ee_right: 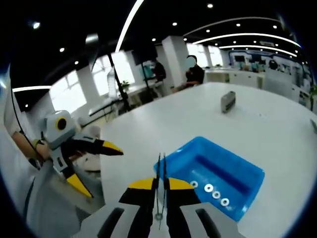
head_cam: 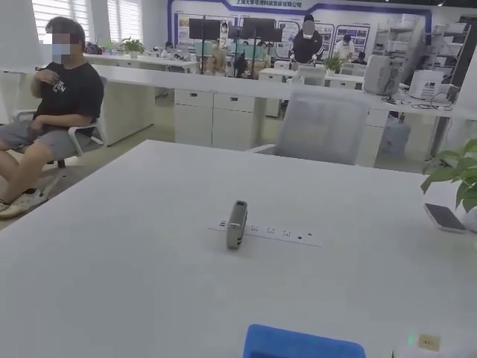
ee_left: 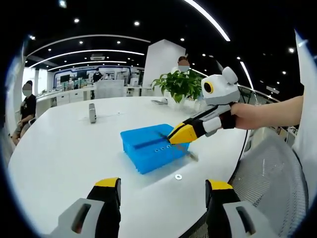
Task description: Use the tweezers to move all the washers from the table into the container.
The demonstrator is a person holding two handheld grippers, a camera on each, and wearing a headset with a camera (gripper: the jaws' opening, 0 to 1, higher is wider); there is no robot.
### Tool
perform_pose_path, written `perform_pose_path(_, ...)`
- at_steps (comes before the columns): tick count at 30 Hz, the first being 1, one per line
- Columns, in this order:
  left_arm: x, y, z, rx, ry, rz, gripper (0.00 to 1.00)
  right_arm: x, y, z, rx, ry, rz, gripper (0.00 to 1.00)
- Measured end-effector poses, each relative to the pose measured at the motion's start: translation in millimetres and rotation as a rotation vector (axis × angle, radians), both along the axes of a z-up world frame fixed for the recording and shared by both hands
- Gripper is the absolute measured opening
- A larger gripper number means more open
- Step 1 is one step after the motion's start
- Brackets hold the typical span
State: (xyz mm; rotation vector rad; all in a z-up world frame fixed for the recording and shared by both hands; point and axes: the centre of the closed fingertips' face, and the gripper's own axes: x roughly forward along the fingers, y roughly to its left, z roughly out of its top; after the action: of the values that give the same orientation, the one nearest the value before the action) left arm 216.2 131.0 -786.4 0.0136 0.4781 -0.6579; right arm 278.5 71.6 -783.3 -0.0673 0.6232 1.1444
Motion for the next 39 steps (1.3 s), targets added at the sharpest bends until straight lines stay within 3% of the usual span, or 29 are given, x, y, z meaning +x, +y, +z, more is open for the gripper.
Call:
perform_pose_path(2, -0.1, 0.0, -0.2, 0.0, 0.001, -0.001, 0.7, -4.3, -2.4, -4.7, -0.012, -0.002, 0.003, 0.04)
perform_pose_path(4, 0.0, 0.1, 0.1, -0.001, 0.0, 0.0, 0.7, -8.7, -2.7, -5.7, 0.002, 0.027, 0.004, 0.04)
perform_pose_path(9, 0.1, 0.3, 0.1, 0.0, -0.001, -0.001, 0.7, -12.6, -6.0, -12.4, -0.03, 0.015, 0.01, 0.04)
perform_pose_path(13, 0.4, 0.9, 0.2, -0.002, -0.002, 0.003, 0.7, -16.3, -4.9, -10.0, -0.023, 0.005, 0.018, 0.03)
perform_pose_path(18, 0.5, 1.2, 0.4, -0.004, -0.002, 0.003, 0.7, -26.8, -2.2, -17.4, -0.038, -0.007, 0.047, 0.04)
perform_pose_path(24, 0.6, 1.5, 1.0, -0.005, -0.002, 0.006, 0.69, -35.8, -9.3, -49.2, -0.156, -0.015, 0.102, 0.04)
perform_pose_path(28, 0.6, 1.4, 1.0, -0.005, -0.002, 0.004, 0.69, -38.5, -11.1, -66.1, -0.204, -0.002, 0.112, 0.05)
perform_pose_path(39, -0.1, 1.6, 0.3, -0.002, 0.001, 0.004, 0.69, -43.5, -9.2, -79.8, -0.267, -0.041, 0.161, 0.06)
